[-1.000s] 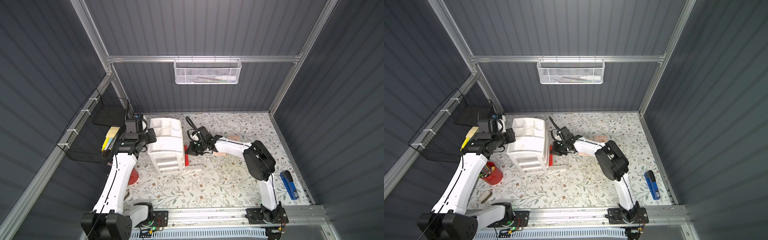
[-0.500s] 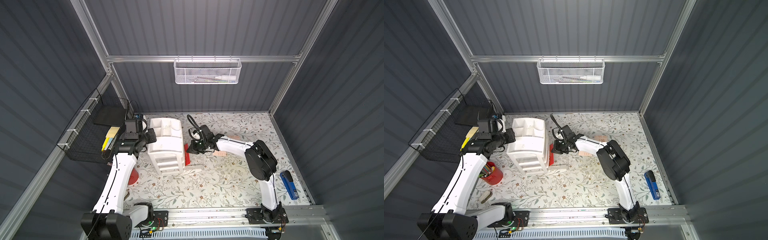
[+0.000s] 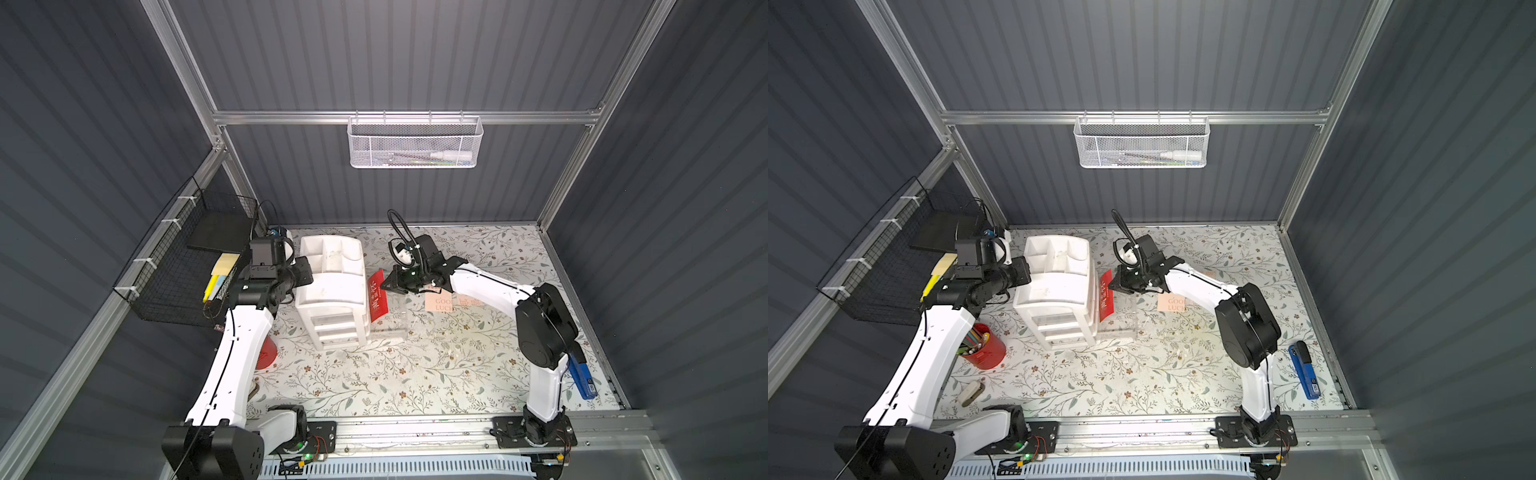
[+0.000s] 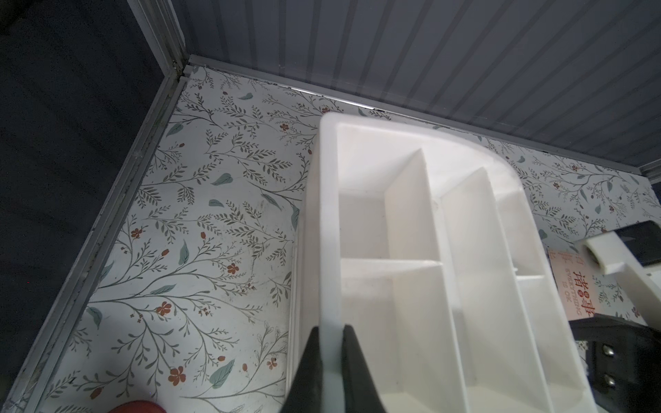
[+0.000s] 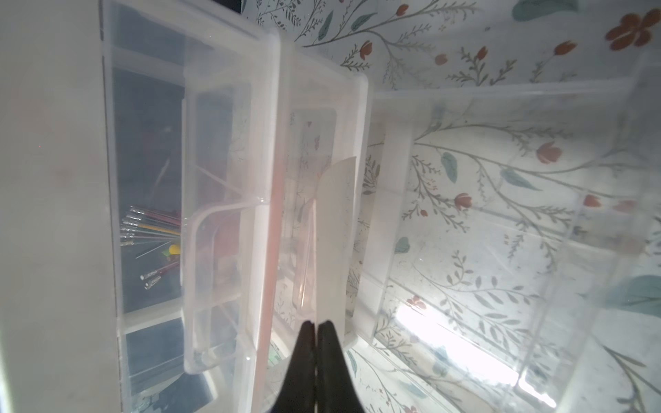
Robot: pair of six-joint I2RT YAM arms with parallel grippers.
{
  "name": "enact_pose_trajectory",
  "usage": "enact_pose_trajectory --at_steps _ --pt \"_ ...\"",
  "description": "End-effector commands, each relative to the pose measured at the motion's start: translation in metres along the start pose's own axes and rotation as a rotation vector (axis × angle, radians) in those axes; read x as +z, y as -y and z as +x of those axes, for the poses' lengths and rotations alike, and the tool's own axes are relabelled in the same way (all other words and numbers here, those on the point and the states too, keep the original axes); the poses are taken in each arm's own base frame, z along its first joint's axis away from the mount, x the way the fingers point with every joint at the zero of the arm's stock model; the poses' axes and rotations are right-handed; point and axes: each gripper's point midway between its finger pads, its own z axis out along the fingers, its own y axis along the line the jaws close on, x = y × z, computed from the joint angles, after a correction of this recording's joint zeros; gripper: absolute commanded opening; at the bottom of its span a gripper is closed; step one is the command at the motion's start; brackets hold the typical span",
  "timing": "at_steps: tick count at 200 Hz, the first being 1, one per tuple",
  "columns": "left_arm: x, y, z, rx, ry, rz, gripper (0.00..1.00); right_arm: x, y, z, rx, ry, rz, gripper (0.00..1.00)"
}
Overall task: Take the postcards out of the drawer
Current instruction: Pick up the postcard from the drawer, then place the postcard at the center of the board.
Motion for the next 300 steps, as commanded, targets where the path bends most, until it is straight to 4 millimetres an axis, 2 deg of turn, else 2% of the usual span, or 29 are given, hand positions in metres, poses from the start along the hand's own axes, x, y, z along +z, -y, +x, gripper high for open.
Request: enact_pose_trajectory --at_steps 1,42,77,116,151,178,195,198,234,255,300 --pt "0.012 -0.008 0.029 0.03 -0.112 -0.023 0.0 -0.018 0.001 0.001 -0.016 -0.003 -0.005 0.0" --pt "0.013 -0.009 0.03 0.031 -0.113 -0.024 0.0 -0.052 0.013 0.002 -0.018 0.022 -0.002 0.0" --pt "0.013 -0.008 0.029 0.031 -0.113 -0.024 0.0 -0.086 0.029 0.013 0.006 0.04 -0.008 0.0" --pt "0.013 -0.008 0.029 0.033 -0.114 -0.021 0.0 -0.127 0.05 0.038 0.032 0.082 0.03 0.0" --pt "0.013 -0.008 0.029 0.035 -0.112 -0.021 0.0 -0.148 0.069 0.069 0.067 0.1 0.07 0.0" --pt "0.012 -0.008 0.029 0.034 -0.111 -0.021 0.0 -0.154 0.085 0.096 0.112 0.087 0.101 0.0" --pt "0.013 -0.008 0.029 0.035 -0.112 -0.02 0.0 -0.151 0.099 0.114 0.156 0.079 0.112 0.0" --pt "0.012 -0.008 0.029 0.035 -0.111 -0.021 0.0 -0.155 0.096 0.116 0.148 0.095 0.102 0.0" --pt "0.013 -0.008 0.029 0.034 -0.113 -0.019 0.0 -0.147 0.12 0.15 0.207 0.086 0.099 0.0" --pt "0.013 -0.007 0.029 0.033 -0.112 -0.015 0.0 -0.143 0.125 0.156 0.22 0.095 0.082 0.0" --pt "0.012 -0.007 0.03 0.032 -0.11 -0.013 0.0 -0.134 0.138 0.155 0.224 0.126 0.077 0.01"
